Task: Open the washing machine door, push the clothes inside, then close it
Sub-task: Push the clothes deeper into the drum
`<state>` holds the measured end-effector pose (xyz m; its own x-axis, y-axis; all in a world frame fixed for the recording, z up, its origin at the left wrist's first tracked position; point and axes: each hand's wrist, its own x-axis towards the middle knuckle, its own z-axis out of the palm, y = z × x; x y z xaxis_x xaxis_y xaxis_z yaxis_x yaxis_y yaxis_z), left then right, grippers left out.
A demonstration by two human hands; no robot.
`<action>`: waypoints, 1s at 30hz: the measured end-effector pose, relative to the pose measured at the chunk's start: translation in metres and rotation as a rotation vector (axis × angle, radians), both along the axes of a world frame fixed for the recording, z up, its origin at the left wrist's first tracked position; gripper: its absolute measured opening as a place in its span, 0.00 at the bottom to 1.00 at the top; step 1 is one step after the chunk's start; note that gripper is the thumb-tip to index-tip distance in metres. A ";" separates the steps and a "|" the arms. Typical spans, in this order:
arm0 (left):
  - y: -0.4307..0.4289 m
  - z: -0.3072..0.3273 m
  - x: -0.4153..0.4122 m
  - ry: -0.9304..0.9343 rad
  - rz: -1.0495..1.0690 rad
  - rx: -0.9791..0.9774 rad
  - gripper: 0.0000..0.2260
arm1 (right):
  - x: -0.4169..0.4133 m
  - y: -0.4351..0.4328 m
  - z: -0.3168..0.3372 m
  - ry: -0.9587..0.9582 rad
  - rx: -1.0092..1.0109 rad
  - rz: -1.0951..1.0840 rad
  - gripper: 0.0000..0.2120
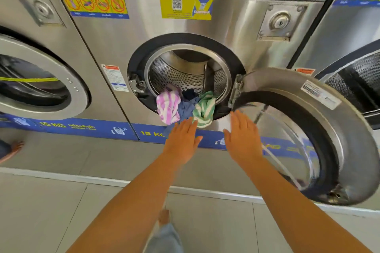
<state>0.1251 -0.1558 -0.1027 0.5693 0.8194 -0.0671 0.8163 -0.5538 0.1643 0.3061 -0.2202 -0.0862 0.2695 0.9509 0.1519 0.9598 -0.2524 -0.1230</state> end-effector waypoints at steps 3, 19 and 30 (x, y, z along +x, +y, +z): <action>0.040 -0.014 -0.028 0.035 0.029 -0.010 0.26 | -0.027 0.039 -0.027 0.053 -0.082 0.039 0.27; 0.262 -0.137 -0.049 0.207 -0.090 0.045 0.30 | -0.081 0.253 -0.165 0.099 -0.255 0.058 0.30; 0.341 -0.197 -0.012 0.420 -0.084 0.154 0.42 | -0.037 0.338 -0.252 -0.166 -0.183 0.247 0.48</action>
